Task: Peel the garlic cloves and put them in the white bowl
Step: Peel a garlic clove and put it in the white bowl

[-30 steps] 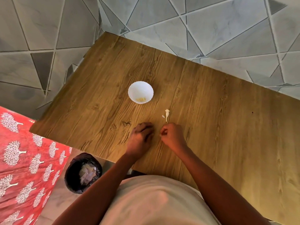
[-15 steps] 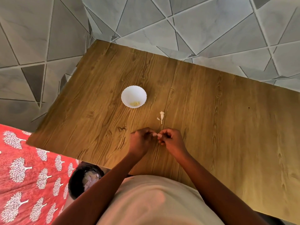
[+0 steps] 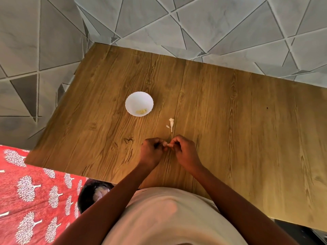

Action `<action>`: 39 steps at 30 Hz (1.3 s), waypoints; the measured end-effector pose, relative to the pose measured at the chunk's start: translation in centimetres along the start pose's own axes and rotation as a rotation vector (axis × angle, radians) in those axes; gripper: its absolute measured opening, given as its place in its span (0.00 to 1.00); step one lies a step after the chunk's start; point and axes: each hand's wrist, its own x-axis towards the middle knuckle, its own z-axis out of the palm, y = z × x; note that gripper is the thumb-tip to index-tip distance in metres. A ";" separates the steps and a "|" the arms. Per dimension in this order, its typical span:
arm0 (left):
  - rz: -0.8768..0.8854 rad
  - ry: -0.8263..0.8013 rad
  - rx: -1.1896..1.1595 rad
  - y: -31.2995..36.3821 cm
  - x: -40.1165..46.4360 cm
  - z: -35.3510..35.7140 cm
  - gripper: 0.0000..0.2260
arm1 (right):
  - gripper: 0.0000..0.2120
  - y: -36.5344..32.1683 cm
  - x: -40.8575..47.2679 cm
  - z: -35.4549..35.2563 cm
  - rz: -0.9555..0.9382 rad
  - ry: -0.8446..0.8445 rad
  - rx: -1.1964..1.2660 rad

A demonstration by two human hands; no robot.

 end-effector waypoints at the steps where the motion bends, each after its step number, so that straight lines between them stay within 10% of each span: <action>1: -0.003 0.006 -0.017 0.1 -0.1 0.0 0.08 | 0.03 0.0 0.0 0.1 0.043 -0.002 0.021; 39: -0.017 -0.080 -0.205 0.3 0.2 -0.5 0.05 | 0.11 -0.6 1.2 -1.5 -0.157 -0.042 -0.066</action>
